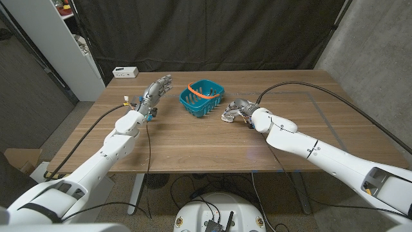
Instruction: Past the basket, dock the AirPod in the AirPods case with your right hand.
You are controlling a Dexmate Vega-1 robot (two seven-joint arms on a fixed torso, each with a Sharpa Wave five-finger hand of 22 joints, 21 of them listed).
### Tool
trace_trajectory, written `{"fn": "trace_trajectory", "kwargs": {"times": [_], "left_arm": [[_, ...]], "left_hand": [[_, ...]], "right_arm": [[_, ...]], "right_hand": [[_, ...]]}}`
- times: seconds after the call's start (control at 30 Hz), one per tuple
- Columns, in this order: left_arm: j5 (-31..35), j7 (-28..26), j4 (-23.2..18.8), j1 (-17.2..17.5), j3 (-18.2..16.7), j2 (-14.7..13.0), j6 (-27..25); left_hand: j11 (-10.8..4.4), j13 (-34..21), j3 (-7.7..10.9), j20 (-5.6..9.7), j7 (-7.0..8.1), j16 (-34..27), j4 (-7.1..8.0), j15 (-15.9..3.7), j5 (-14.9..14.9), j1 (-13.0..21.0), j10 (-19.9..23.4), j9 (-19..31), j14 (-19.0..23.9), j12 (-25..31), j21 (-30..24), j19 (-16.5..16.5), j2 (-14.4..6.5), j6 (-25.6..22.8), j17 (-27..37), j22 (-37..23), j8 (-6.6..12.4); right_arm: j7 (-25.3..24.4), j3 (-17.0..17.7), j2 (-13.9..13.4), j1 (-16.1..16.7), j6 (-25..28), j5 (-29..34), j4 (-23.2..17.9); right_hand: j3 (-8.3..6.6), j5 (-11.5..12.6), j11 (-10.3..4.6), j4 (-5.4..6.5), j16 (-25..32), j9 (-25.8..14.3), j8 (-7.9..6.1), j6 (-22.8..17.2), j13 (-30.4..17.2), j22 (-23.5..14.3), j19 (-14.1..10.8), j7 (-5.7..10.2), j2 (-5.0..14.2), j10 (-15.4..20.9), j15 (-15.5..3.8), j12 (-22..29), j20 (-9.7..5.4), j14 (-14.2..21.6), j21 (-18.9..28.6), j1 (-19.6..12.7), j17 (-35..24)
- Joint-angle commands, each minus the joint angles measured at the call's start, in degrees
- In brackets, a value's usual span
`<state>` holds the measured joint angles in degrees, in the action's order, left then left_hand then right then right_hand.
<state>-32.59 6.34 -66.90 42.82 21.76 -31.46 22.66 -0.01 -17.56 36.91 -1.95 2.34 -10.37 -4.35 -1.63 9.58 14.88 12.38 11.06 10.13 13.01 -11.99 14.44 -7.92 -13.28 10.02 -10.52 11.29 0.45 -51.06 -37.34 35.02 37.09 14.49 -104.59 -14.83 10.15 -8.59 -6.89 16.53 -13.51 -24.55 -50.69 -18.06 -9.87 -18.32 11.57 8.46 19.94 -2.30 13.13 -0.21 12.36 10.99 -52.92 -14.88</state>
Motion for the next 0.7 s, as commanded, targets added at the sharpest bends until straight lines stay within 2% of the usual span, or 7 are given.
{"fn": "trace_trajectory", "kwargs": {"times": [0.03, 0.7], "left_arm": [[0.21, -0.32, -0.36, -0.33, 0.28, 0.1, -0.66], [0.03, 0.39, -0.44, -0.53, 0.55, -0.08, -1.33]], "left_hand": [[-0.19, -0.03, -0.04, -0.01, -0.07, -0.14, -0.35, 0.04, 0.38, -0.36, 0.17, 0.2, 0.2, 0.31, -0.03, 0.04, 0.39, 0.06, 0.06, -0.08, -0.05], [-0.18, -0.01, -0.07, -0.05, 0.0, -0.15, -0.39, 0.05, 0.38, -0.48, 0.21, 0.2, 0.2, 0.39, -0.05, 0.06, 0.33, 0.01, 0.06, -0.09, -0.02]], "right_arm": [[-0.8, 0.71, 0.19, 0.5, -0.65, -0.3, 0.35], [-1.76, 1.15, 1.15, 0.77, -0.02, -1.38, 1.16]], "right_hand": [[-0.26, -0.02, -0.04, -0.42, 0.39, -0.14, 0.13, -0.41, -0.02, -0.1, -0.15, 0.12, 0.43, 0.25, -8.38, 0.02, -0.48, 0.46, 0.32, -0.36, -0.1], [0.0, -0.07, 0.45, -1.0, 0.46, 0.16, 0.91, -0.58, 0.24, -0.09, -0.44, -0.31, 0.1, 0.41, -8.11, 0.04, -0.3, 0.7, 0.41, -0.47, 0.14]]}}
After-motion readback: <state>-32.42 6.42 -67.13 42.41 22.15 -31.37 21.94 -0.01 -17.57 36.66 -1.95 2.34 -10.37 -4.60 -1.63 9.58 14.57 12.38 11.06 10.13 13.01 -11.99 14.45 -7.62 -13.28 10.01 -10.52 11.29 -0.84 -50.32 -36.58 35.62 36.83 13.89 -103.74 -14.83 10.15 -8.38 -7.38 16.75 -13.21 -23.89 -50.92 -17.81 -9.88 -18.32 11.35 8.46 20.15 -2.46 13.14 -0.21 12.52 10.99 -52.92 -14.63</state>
